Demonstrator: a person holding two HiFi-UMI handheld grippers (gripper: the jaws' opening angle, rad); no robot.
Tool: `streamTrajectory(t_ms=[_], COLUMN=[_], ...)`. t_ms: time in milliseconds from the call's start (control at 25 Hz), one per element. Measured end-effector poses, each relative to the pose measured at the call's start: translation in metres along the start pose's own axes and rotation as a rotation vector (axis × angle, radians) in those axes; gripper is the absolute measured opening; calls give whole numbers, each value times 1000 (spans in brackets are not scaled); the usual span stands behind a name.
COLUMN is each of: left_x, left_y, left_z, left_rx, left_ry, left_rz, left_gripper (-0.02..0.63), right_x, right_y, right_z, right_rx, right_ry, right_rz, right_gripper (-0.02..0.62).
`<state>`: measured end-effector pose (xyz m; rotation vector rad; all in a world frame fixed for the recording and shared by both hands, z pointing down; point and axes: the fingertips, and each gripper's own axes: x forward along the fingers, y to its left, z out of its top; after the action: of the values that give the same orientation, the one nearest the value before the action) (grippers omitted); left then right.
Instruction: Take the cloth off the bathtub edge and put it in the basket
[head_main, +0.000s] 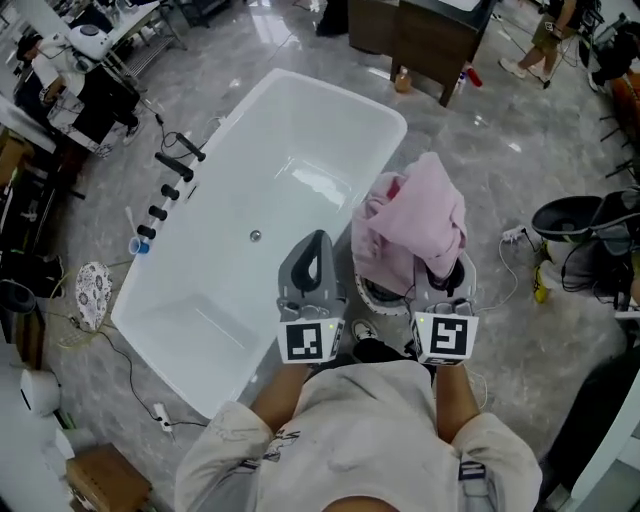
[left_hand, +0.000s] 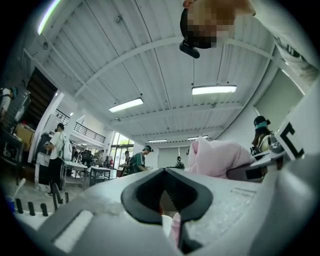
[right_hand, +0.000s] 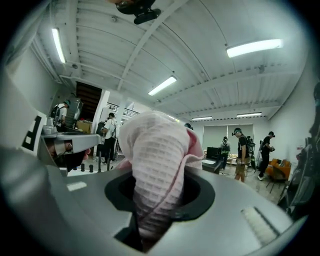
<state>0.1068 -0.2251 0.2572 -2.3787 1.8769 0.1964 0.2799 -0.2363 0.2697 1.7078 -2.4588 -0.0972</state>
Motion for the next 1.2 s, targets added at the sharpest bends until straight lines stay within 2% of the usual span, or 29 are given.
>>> streamTrajectory(t_ms=[280,560,760,960,1200], left_x=[34,52,49,52,57], left_y=[-57,-82,-88,-86,-88], left_z=[-18,-39,-69,-110,-147], left_rx=[-20,-26,-38,-34,-55], left_ry=[35,73,128,195,230], left_rz=[-116,-156,-159,-159,-146], left_gripper=[2,2,2,2,2], right_x=[-20,-12,3,25,43], right_y=[-56,-80,-78,-66,-51], right_z=[-32,-79,-150,-225,-335], right_rx=[26,60,160,211,273], right_ry=[75,138,251,357,518], right_rz=[-100,-125,-101,-87,-67], right_gripper=[132,132,132,132,133])
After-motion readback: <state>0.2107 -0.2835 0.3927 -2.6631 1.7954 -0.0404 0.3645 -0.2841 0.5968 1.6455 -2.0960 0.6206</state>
